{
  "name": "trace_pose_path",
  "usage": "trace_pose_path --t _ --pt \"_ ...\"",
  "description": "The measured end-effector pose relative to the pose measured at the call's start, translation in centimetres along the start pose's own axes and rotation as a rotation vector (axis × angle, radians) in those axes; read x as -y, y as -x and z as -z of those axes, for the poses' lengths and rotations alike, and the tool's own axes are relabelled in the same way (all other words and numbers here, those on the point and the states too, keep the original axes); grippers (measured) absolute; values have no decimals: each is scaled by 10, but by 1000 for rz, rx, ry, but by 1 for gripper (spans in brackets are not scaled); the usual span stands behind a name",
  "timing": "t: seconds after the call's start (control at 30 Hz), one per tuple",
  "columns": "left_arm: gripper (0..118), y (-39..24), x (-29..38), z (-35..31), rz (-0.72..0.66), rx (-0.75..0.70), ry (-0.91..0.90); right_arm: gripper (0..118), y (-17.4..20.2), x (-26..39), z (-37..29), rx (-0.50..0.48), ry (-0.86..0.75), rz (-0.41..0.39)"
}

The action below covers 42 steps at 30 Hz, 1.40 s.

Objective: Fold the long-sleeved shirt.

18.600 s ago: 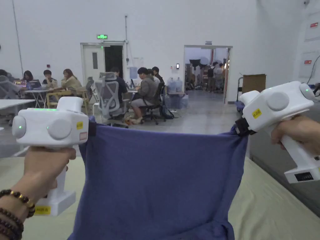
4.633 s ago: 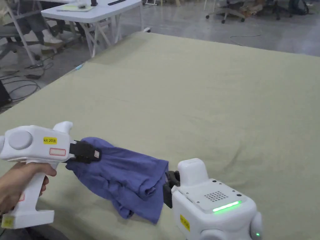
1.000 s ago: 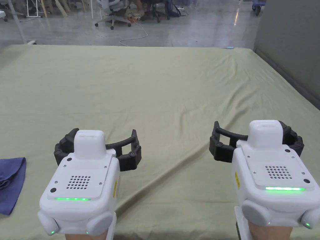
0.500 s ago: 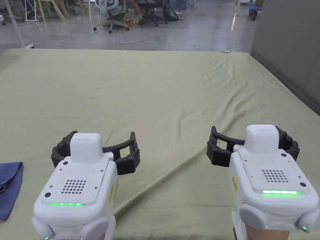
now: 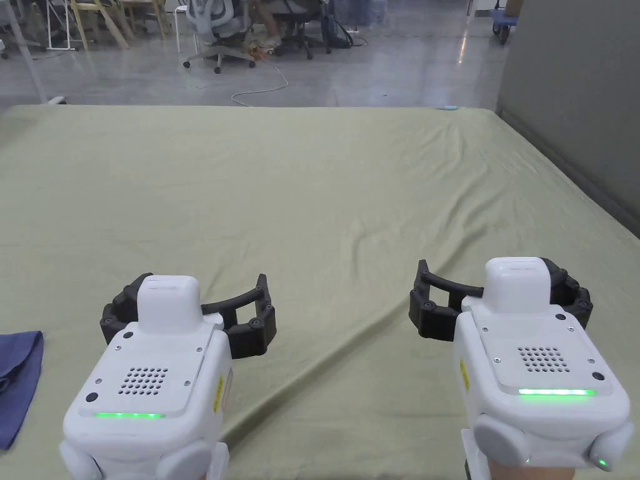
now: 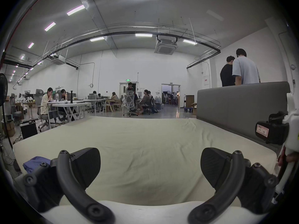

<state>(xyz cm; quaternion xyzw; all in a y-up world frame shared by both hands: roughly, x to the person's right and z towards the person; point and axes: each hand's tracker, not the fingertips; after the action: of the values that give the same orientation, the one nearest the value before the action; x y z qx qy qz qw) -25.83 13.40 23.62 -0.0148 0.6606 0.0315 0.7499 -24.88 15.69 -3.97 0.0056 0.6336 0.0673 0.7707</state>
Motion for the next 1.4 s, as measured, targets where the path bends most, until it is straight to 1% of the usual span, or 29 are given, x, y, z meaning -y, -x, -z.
trace_pose_path --t 0.37,0.43,0.5,0.63,0.83,1.1,1.17,1.2,1.23,1.3,1.33,1.4 --pt "118 1 5 0 5 3 17 118 0 3 1 -5 6 -1" --pt "118 0 6 0 10 3 19 118 0 4 1 -6 -8 21" --pt "118 -1 6 0 18 0 20 118 -2 4 3 -30 20 37" --pt "118 -1 6 -1 23 -2 17 118 -1 7 4 3 20 16" --pt "118 -2 7 1 35 -4 27 118 0 7 5 -11 42 -21" --pt "118 -3 8 0 35 -1 24 118 0 7 5 -8 39 -11" --pt "118 -3 8 0 39 -4 24 118 1 8 4 -57 29 7" --pt "118 -3 8 0 39 -4 26 118 2 7 5 -62 38 28" --pt "118 -2 8 0 38 -6 29 118 3 6 7 -55 87 67" --pt "118 -2 8 0 36 -8 30 118 4 1 8 5 149 117" --pt "118 -1 8 0 34 -7 30 118 4 -1 8 16 167 128" --pt "118 -1 7 -1 36 -7 31 118 2 -3 11 0 180 137"
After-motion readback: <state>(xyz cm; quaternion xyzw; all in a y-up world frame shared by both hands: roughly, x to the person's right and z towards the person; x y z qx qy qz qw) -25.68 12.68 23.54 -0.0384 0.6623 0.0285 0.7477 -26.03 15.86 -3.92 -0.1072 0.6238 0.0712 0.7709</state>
